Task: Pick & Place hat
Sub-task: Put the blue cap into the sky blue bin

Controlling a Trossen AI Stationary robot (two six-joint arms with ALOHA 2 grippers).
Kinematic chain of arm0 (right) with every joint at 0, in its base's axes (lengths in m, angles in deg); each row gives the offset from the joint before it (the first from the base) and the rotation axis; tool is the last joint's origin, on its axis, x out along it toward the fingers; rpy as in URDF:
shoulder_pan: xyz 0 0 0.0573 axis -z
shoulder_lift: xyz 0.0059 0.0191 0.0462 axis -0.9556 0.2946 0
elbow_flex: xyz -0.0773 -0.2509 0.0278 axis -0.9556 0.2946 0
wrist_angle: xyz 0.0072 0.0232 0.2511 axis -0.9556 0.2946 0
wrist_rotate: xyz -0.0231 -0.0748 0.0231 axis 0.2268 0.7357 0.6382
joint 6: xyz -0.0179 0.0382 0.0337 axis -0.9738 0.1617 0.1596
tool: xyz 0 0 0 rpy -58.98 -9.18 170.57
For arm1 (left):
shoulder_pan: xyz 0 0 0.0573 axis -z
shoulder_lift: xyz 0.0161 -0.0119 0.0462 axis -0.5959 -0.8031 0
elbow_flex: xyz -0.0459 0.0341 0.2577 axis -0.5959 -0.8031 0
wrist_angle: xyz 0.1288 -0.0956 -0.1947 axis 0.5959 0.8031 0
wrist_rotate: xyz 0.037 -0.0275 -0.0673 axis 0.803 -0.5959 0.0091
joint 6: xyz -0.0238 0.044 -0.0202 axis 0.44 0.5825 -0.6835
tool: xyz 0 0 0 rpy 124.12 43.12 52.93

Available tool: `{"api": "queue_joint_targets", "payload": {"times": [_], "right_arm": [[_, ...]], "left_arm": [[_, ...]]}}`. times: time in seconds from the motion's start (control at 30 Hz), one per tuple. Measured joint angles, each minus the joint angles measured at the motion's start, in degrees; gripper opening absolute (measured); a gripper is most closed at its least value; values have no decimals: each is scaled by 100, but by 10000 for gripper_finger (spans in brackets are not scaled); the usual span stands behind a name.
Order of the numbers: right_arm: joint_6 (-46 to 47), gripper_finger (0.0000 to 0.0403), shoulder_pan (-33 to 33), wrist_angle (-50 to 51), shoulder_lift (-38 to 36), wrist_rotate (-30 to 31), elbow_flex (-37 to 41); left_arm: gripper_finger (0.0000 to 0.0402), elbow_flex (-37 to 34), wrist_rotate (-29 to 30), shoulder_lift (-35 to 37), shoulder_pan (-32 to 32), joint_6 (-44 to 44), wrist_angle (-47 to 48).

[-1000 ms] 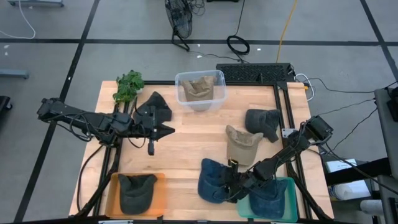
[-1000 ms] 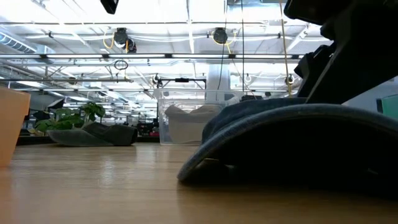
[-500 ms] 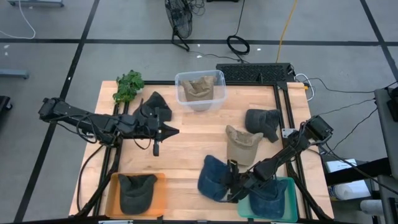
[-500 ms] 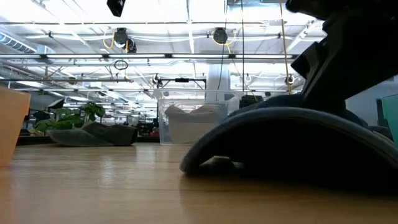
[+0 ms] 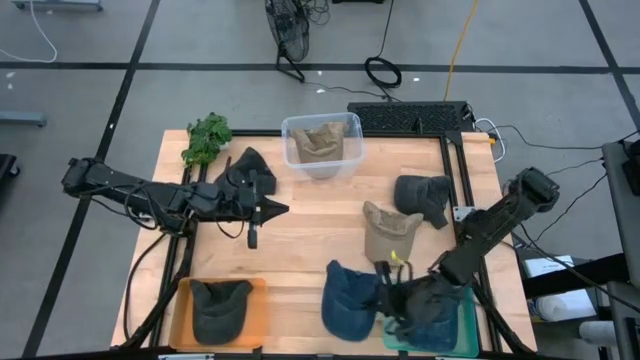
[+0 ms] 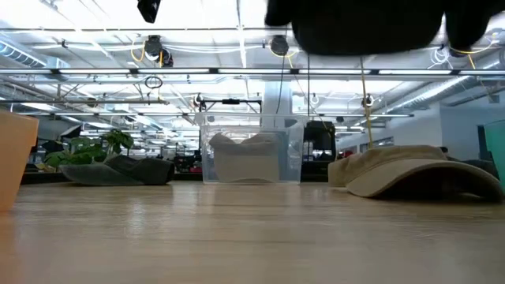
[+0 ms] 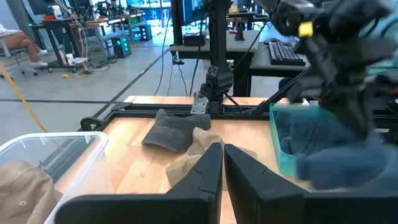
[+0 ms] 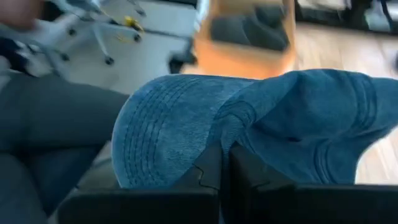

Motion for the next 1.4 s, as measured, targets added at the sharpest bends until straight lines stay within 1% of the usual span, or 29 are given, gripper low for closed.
{"api": "queue_joint_targets", "payload": {"times": [0.1,0.2,0.3,0.47,0.6,0.7,0.9,1.03,1.17,1.4], "right_arm": [[-208,1,-205,217,-226,141,-88],[-47,1,-367,714,-375,272,-128],[579,1,-523,1430,-486,249,-162],[1992,0,-829,2383,-649,-269,-162],[2911,0,-1153,2246,-731,-787,-162],[3570,0,-1482,2173,-735,-1052,-162],[4547,0,-2209,2196,-733,-1050,-162],[4623,0,-2535,2432,-733,-500,-162],[4346,0,-2636,2473,-733,-49,-162],[4319,0,-2720,2476,-733,-20,-147]], "left_arm": [[26,0,0,-51,0,-4,-9],[26,-4,-1,-99,0,-3,3],[26,-4,-2,-176,-9,111,43],[26,-4,0,-271,-11,135,233],[26,-7,33,-262,-27,106,254],[26,-7,35,-264,-28,46,262],[26,-7,37,-264,-28,-159,264],[26,-7,39,-264,-22,-370,265],[26,-7,23,-262,-22,-497,352],[26,-7,2,-262,-22,-529,553]]}}
